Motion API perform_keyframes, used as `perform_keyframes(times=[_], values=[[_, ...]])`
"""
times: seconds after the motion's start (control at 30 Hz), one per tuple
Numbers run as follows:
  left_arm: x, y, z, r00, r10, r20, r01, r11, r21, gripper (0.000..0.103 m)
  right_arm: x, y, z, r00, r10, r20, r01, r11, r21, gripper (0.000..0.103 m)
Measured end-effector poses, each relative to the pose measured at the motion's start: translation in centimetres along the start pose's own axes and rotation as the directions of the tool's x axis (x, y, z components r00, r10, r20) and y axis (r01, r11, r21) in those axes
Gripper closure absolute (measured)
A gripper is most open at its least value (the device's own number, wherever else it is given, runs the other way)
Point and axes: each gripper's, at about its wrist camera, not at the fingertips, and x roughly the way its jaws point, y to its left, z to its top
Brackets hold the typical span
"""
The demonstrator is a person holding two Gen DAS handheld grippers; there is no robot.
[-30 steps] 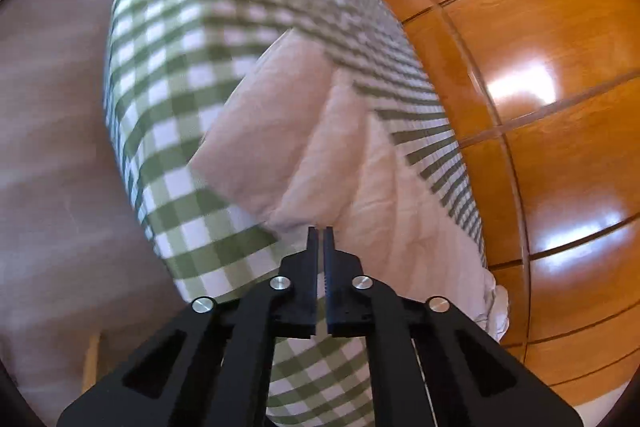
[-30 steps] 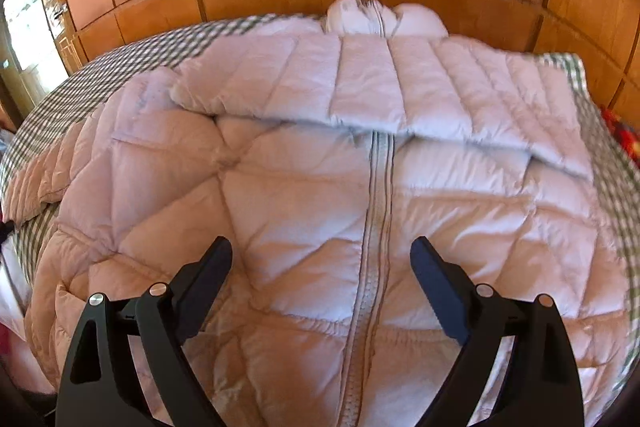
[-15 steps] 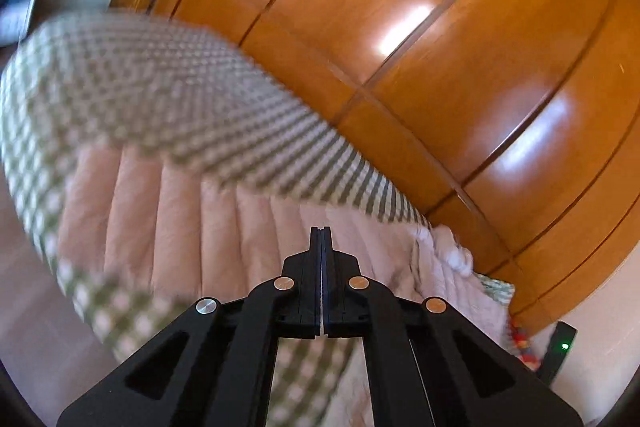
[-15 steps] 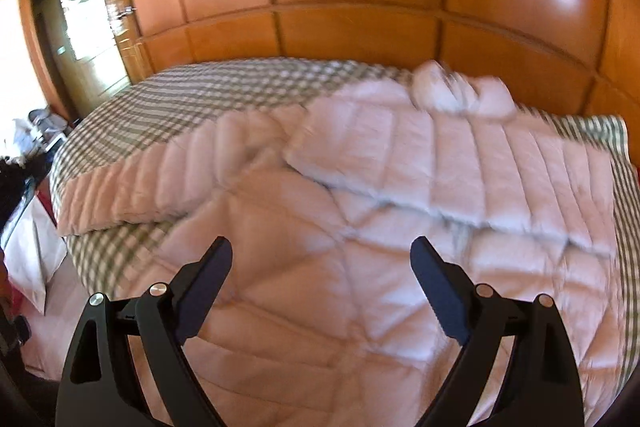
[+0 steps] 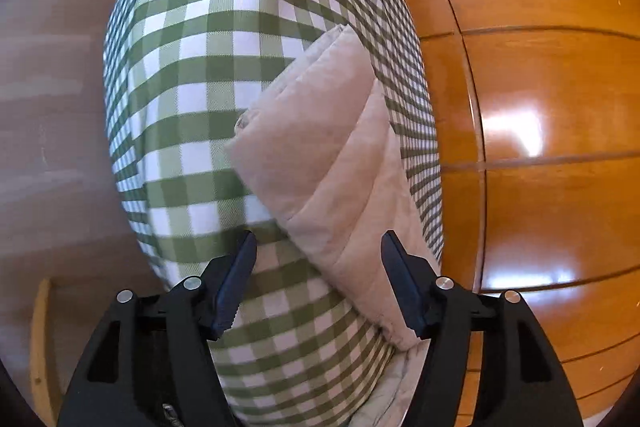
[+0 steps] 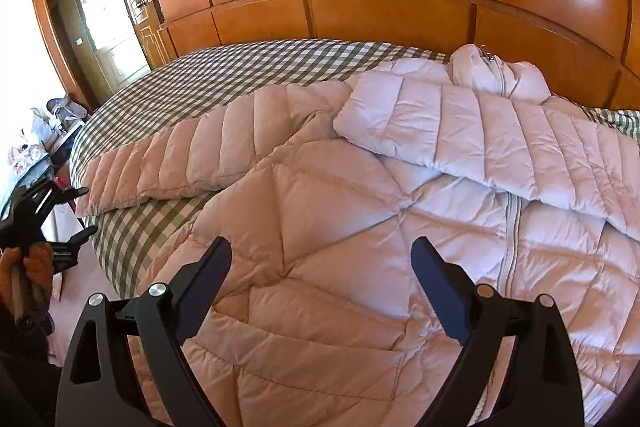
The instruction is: Fold small clothes
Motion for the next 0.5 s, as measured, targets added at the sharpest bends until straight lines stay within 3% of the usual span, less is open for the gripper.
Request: perform_keyframes(times=[0.03, 0.1, 0.2, 0.23, 0.33, 0.4, 0.5], values=[[0.1, -0.2, 0.2, 1.000, -0.004, 0.018, 0.004, 1.000, 0.006, 0.049, 0.1, -0.1, -0.3, 1.000, -0.009, -0.012, 0.009, 1.000, -0.009, 0.012], [1.2, -1.1, 0.8, 1.000, 0.013, 0.027, -0.014, 0.999, 0.048, 0.051, -0.1, -0.4, -0.5, 1.000, -0.016, -0.017, 0.016, 1.000, -0.011, 0.012], [2.2, -2.0, 1.3, 0.997, 0.072, 0.030, -0.074, 0.995, 0.068, 0.090, -0.3, -1.3, -0.5, 1.000, -0.023, -0.014, 0.023, 0.999, 0.024, 0.012], [2.0, -2.9, 1.2, 0.998, 0.047, 0.037, -0.051, 0.994, 0.096, 0.094, -0.3, -1.6, -0.4, 1.000, -0.020, -0.014, 0.020, 0.999, 0.040, 0.012], [0.8, -6.9, 0.3, 0.999, -0.041, 0.032, 0.032, 0.969, 0.243, 0.095, -0.5, -1.5, -0.1, 1.000, -0.002, -0.006, 0.002, 0.999, 0.048, 0.012], [0.4, -9.9, -0.5, 0.995, -0.101, -0.006, 0.098, 0.944, 0.315, 0.095, -0.4, -0.1, 0.6, 1.000, 0.020, -0.007, -0.020, 1.000, -0.021, 0.012], [-0.1, -16.0, -2.4, 0.984, -0.162, -0.079, 0.180, 0.866, 0.467, 0.095, -0.8, 2.8, 1.9, 0.997, 0.074, 0.033, -0.069, 0.989, -0.130, 0.012]])
